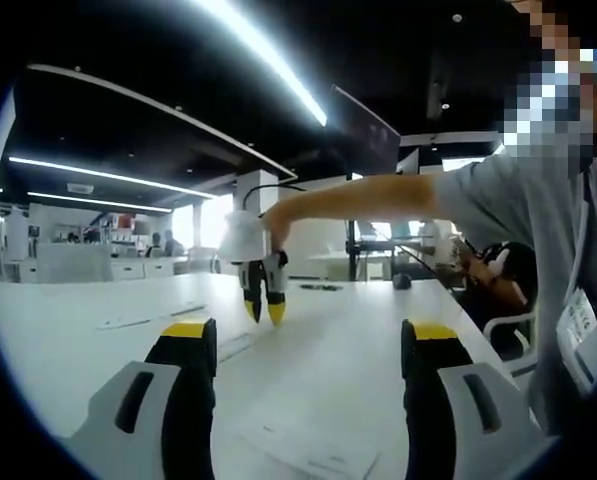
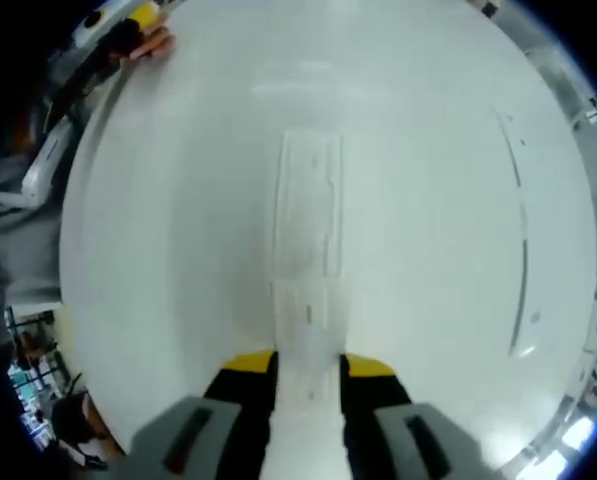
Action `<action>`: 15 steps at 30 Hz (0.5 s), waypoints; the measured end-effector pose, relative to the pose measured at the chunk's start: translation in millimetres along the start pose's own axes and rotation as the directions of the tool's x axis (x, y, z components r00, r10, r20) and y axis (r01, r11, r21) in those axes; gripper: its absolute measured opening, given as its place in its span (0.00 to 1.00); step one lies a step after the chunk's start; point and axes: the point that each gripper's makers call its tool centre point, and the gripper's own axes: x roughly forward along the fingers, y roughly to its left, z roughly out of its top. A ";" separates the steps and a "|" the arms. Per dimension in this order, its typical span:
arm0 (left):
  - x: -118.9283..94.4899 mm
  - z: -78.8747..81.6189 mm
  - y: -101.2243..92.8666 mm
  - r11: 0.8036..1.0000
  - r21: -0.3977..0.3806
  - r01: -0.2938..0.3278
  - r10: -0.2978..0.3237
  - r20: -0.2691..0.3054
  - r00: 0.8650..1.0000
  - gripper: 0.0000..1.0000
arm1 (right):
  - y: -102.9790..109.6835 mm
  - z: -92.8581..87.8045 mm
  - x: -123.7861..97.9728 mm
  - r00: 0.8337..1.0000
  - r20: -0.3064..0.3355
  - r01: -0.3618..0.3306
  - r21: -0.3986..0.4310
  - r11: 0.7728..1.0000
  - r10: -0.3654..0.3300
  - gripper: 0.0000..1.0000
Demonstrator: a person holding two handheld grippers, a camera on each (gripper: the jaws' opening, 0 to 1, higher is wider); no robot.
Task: Locate the socket holder cover, grip the socket holder cover, clip it into the socket holder slot.
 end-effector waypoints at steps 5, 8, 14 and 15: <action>-0.3 0.6 0.3 1.000 0.001 -0.002 0.002 0.002 1.000 0.74 | 2.5 1.0 0.9 1.000 -0.008 0.000 -0.006 1.000 0.000 0.26; -0.7 0.4 0.3 1.000 0.002 -0.001 0.001 0.000 1.000 0.74 | 3.1 1.6 0.6 1.000 -0.013 0.000 -0.009 1.000 0.000 0.26; -1.0 -0.3 0.1 1.000 0.003 0.001 -0.001 -0.003 1.000 0.73 | 0.0 3.9 0.5 1.000 -0.020 -0.003 -0.008 1.000 0.003 0.26; -1.1 -0.2 0.1 1.000 0.004 0.001 -0.001 -0.002 1.000 0.73 | 0.1 4.0 0.7 1.000 -0.022 -0.003 -0.010 1.000 0.003 0.26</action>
